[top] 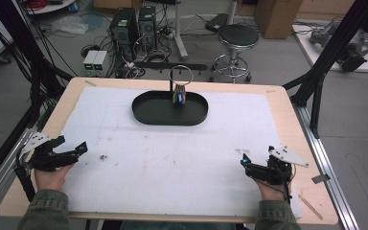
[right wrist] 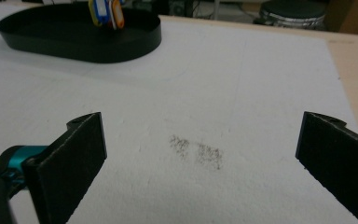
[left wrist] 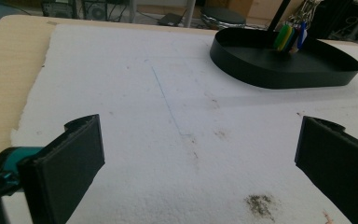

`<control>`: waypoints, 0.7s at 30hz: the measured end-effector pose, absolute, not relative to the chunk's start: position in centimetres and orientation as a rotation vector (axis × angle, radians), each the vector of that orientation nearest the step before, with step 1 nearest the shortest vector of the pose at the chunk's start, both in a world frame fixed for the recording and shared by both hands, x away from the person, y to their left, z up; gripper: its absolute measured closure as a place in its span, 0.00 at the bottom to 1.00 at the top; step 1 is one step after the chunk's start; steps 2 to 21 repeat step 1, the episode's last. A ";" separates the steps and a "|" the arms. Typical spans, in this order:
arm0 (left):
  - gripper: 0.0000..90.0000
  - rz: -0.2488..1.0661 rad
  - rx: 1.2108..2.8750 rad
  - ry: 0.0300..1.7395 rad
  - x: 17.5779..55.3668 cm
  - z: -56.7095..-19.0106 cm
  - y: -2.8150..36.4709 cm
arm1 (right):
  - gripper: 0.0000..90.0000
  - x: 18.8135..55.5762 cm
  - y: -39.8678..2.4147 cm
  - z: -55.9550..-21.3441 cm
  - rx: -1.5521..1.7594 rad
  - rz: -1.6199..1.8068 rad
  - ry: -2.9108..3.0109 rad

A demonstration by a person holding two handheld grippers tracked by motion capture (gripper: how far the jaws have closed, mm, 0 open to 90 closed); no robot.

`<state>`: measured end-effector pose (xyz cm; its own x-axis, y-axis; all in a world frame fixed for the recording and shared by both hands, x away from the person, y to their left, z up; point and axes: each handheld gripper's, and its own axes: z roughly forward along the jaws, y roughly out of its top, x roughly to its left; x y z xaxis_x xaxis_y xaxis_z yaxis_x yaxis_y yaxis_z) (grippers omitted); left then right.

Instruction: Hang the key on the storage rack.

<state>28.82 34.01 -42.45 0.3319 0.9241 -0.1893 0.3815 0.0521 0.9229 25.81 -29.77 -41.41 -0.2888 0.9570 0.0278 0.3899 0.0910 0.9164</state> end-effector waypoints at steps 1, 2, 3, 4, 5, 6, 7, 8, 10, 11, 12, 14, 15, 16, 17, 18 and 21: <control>0.02 0.637 1.531 1.235 28.8 -42.4 34.0 | 0.01 25.7 -29.8 -41.3 1.331 1.186 1.741; 0.02 0.637 1.531 1.235 28.8 -42.4 34.0 | 0.01 25.7 -29.8 -41.3 1.331 1.186 1.741; 0.02 0.637 1.531 1.235 28.8 -42.4 34.0 | 0.01 25.7 -29.8 -41.3 1.331 1.186 1.741; 0.02 0.637 1.531 1.235 28.8 -42.4 34.0 | 0.01 25.7 -29.8 -41.3 1.331 1.186 1.741; 0.02 0.637 1.531 1.235 28.8 -42.4 34.0 | 0.01 25.7 -29.8 -41.3 1.331 1.186 1.741; 0.02 0.637 1.531 1.235 28.8 -42.4 34.0 | 0.01 25.7 -29.8 -41.3 1.331 1.186 1.741; 0.02 0.637 1.531 1.235 28.8 -42.4 34.0 | 0.01 25.7 -29.8 -41.3 1.331 1.186 1.741; 0.02 0.637 1.531 1.235 28.8 -42.4 34.0 | 0.01 25.7 -29.8 -41.3 1.331 1.186 1.741; 0.02 0.637 1.531 1.235 28.8 -42.4 34.0 | 0.01 25.7 -29.8 -41.3 1.331 1.186 1.741; 0.02 0.637 1.531 1.235 28.8 -42.4 34.0 | 0.01 25.7 -29.8 -41.3 1.331 1.186 1.741; 0.02 0.637 1.531 1.235 28.8 -42.4 34.0 | 0.01 25.7 -29.8 -41.3 1.331 1.186 1.741; 0.02 0.637 1.531 1.235 28.8 -42.4 34.0 | 0.01 25.7 -29.8 -41.3 1.331 1.186 1.741; 0.02 0.637 1.531 1.235 28.8 -42.4 34.0 | 0.01 25.7 -29.8 -41.3 1.331 1.186 1.741; 0.02 0.637 1.531 1.235 28.8 -42.4 34.0 | 0.01 25.7 -29.8 -41.3 1.331 1.186 1.741; 0.02 0.637 1.531 1.235 28.8 -42.4 34.0 | 0.01 25.7 -29.8 -41.3 1.331 1.186 1.741; 0.02 0.637 1.531 1.235 28.8 -42.4 34.0 | 0.01 25.7 -29.8 -41.3 1.331 1.186 1.741; 0.02 0.637 1.531 1.235 28.8 -42.4 34.0 | 0.01 25.7 -29.8 -41.3 1.331 1.186 1.741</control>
